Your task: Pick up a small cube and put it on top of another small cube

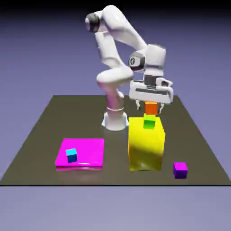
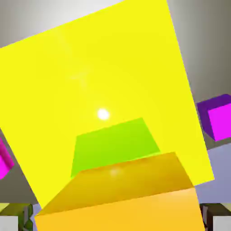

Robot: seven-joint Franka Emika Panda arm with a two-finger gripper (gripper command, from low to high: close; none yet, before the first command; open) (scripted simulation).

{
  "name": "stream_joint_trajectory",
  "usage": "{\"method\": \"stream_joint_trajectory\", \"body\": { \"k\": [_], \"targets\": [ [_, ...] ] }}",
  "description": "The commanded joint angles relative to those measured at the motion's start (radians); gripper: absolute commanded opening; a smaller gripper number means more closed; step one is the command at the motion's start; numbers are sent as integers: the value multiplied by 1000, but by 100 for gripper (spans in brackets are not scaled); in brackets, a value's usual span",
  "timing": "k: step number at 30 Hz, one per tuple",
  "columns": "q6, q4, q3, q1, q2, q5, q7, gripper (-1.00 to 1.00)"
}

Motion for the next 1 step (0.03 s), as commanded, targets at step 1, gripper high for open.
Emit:
{"method": "stream_joint_trajectory", "body": {
  "k": [1],
  "targets": [
    [-35, 15, 7, 4, -20, 8, -4, 100]
  ]
}}
